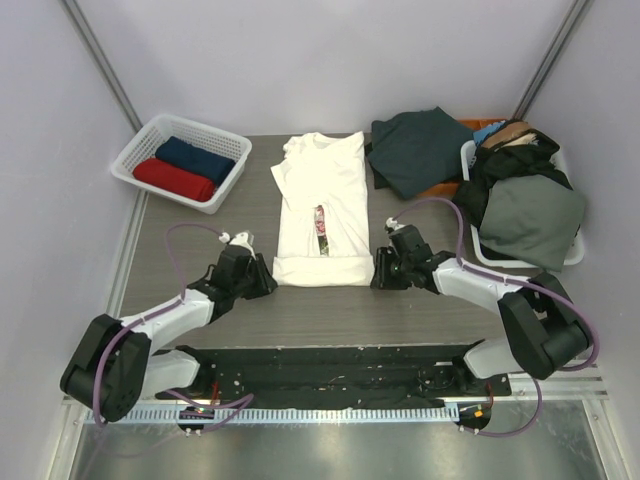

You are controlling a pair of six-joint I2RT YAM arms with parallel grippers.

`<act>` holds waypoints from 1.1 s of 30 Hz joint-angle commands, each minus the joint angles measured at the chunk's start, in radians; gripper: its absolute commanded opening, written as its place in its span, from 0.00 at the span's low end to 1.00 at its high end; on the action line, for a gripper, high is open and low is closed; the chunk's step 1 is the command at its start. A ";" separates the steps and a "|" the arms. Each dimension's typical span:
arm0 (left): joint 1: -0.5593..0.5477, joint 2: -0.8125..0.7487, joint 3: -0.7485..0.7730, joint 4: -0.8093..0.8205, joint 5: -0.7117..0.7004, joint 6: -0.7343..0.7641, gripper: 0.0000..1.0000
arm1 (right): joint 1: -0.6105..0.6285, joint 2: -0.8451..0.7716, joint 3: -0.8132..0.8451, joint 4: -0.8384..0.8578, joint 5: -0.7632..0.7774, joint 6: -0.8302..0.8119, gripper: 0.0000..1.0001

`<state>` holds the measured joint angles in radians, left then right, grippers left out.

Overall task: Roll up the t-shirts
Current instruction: Roll the T-shirt to the center of the board.

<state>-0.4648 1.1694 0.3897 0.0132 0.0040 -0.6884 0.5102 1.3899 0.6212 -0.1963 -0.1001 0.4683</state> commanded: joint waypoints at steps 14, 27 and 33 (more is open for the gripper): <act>-0.003 0.131 0.090 0.083 0.091 0.061 0.35 | 0.013 0.055 0.063 0.031 0.025 -0.037 0.24; -0.003 0.148 0.106 0.050 0.077 0.037 0.00 | 0.013 0.031 0.074 0.002 0.017 -0.039 0.01; -0.003 0.067 0.084 -0.047 0.108 -0.023 0.00 | 0.013 -0.058 0.046 -0.049 -0.010 -0.017 0.01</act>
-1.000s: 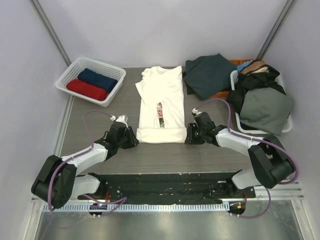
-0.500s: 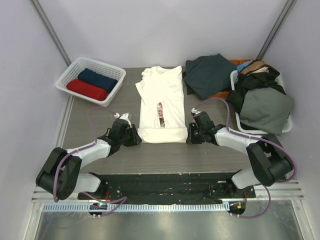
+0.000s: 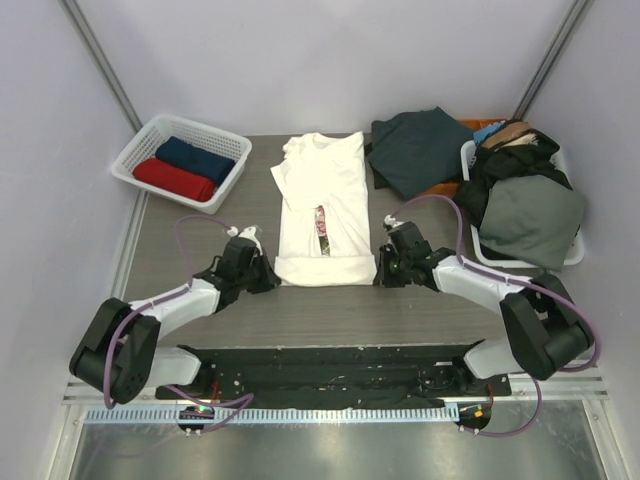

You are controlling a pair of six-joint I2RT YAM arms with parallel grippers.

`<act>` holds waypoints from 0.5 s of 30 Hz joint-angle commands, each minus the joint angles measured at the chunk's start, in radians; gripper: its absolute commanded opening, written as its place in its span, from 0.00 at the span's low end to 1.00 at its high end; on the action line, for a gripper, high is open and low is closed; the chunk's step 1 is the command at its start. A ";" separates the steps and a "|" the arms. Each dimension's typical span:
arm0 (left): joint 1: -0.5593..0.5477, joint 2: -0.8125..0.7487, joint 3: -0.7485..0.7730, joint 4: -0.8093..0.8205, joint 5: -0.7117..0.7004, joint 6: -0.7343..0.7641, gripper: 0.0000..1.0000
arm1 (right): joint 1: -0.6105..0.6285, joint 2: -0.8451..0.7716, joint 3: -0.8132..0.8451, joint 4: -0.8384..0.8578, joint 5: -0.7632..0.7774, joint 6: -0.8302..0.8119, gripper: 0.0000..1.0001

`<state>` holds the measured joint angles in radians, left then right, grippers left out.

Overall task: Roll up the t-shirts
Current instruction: Roll the T-shirt to the center of the board.

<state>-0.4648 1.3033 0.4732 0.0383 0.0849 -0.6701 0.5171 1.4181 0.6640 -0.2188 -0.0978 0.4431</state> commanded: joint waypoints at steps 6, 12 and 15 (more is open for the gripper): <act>-0.005 -0.119 -0.024 -0.132 0.088 -0.098 0.00 | 0.004 -0.189 -0.049 -0.068 -0.034 0.028 0.01; -0.005 -0.194 -0.061 -0.190 0.130 -0.124 0.00 | 0.008 -0.289 -0.112 -0.103 -0.074 0.066 0.01; -0.005 -0.229 -0.059 -0.238 0.145 -0.132 0.00 | 0.008 -0.329 -0.115 -0.129 -0.088 0.075 0.01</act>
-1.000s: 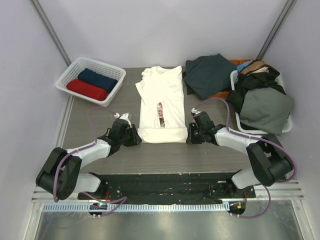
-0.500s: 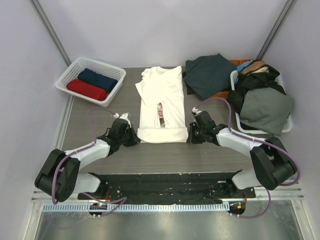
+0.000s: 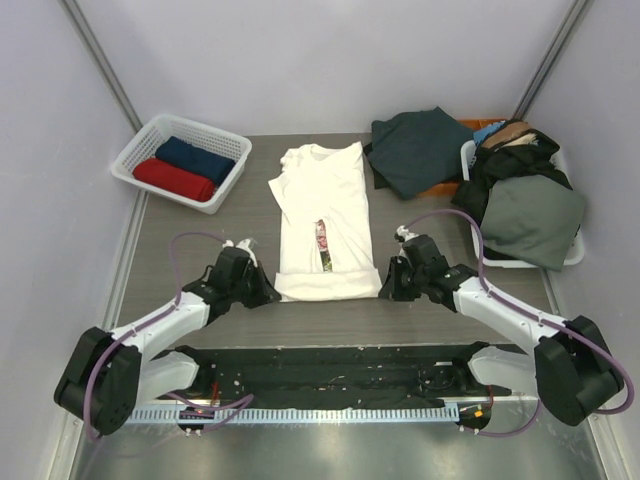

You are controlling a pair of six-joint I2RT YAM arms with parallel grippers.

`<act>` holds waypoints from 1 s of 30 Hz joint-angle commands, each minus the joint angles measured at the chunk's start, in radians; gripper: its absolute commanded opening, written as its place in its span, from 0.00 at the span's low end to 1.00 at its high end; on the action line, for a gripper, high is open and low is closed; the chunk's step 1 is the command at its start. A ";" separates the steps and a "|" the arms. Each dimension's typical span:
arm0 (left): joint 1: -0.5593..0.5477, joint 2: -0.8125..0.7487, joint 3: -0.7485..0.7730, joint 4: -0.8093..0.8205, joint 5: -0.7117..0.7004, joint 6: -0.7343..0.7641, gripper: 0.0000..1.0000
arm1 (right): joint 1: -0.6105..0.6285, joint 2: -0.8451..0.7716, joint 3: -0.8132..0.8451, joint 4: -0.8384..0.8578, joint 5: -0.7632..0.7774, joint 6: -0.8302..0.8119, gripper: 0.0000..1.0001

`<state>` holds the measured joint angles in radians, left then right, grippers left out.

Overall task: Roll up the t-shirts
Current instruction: Roll the T-shirt to the center of the board.

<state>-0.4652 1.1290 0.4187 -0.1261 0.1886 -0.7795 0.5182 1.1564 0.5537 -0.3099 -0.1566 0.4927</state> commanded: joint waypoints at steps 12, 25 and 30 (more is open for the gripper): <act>-0.001 0.046 0.132 -0.155 0.072 -0.047 0.00 | 0.003 0.042 0.129 -0.083 -0.024 -0.002 0.01; 0.115 0.094 0.235 -0.185 0.149 0.002 0.00 | -0.023 0.164 0.264 -0.097 -0.029 -0.042 0.01; 0.163 0.166 0.279 -0.165 0.187 0.020 0.00 | -0.059 0.221 0.304 -0.095 -0.050 -0.063 0.01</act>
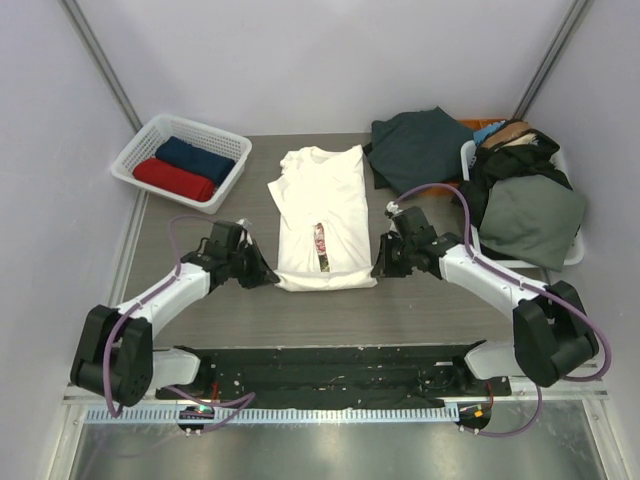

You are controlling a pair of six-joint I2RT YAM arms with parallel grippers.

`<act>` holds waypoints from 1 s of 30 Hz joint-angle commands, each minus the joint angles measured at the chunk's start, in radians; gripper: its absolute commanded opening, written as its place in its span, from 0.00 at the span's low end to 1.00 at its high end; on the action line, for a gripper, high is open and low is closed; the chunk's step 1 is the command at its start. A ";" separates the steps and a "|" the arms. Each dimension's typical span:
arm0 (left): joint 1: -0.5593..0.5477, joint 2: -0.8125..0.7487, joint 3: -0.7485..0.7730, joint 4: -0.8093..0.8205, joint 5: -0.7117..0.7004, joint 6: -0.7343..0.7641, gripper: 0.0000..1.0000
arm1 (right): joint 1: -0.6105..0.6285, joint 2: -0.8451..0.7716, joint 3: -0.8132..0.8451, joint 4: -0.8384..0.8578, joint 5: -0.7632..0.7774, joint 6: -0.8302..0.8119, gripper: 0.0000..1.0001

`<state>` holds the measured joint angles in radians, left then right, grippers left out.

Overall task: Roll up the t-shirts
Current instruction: Roll the T-shirt to the center of the board.

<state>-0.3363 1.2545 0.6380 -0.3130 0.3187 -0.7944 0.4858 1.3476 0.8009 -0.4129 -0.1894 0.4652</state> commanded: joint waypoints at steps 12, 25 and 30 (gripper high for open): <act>0.097 0.235 0.173 0.072 0.117 0.031 0.00 | -0.095 0.151 0.150 0.016 -0.039 -0.057 0.01; 0.099 0.336 0.181 0.121 0.037 0.029 0.00 | -0.105 0.288 0.202 0.088 -0.001 -0.034 0.01; 0.099 0.358 0.187 0.121 -0.013 0.044 0.00 | -0.107 0.338 0.216 0.102 0.037 -0.033 0.01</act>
<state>-0.2462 1.5932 0.7906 -0.2111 0.3782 -0.7780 0.3866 1.6604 0.9783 -0.3546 -0.2058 0.4278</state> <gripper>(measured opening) 0.011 0.048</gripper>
